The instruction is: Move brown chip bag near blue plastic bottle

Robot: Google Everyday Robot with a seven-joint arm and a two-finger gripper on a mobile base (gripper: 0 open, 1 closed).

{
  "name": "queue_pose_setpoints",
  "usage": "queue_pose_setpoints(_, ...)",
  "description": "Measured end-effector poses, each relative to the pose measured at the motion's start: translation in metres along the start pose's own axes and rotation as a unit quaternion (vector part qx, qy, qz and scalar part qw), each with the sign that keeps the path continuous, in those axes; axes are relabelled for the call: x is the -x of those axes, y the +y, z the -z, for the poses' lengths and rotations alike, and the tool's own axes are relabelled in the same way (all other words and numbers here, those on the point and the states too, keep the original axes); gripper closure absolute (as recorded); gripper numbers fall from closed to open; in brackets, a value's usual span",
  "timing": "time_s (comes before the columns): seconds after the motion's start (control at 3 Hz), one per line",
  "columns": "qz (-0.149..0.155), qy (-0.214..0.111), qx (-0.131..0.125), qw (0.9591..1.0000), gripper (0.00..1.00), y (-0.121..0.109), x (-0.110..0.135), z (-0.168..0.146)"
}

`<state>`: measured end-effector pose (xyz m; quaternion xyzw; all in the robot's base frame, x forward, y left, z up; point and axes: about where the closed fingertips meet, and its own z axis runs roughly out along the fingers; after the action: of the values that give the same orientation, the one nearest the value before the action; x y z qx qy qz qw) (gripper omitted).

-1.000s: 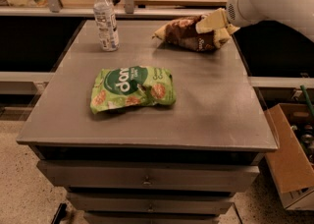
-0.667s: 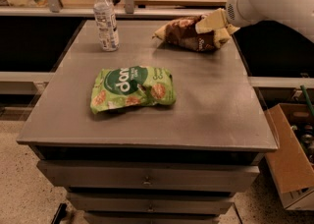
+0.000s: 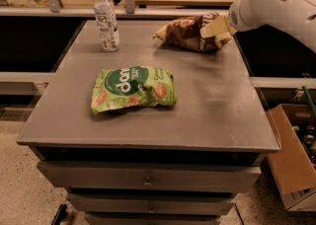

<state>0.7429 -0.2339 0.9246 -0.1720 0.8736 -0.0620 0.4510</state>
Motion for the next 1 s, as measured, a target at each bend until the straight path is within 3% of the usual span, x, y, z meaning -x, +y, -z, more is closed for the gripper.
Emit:
queue_pose_setpoints(0.33, 0.009, -0.012, 0.004, 0.9999, 0.0, -0.007, -0.004, -0.015)
queue_pose_setpoints(0.67, 0.012, -0.018, 0.036, 0.9991, 0.16, -0.004, -0.007, -0.032)
queue_pose_setpoints(1.0, 0.024, -0.022, 0.083, 0.996, 0.39, 0.01, -0.001, -0.043)
